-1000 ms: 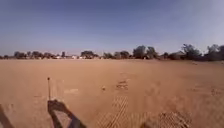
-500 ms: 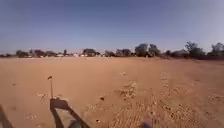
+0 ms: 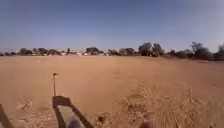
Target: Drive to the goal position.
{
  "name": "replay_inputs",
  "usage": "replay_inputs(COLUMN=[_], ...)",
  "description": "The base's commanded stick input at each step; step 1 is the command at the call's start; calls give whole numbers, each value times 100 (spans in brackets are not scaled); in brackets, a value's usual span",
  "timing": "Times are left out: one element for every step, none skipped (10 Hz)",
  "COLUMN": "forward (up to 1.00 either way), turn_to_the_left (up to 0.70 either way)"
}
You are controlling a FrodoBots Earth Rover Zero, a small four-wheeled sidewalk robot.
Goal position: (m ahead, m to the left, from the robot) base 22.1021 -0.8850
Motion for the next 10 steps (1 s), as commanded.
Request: replay_inputs(forward=[100,100,100,100,100,100,100,100,100,100], turn_to_the_left=[0,0,0,0,0,0,0,0,0,0])
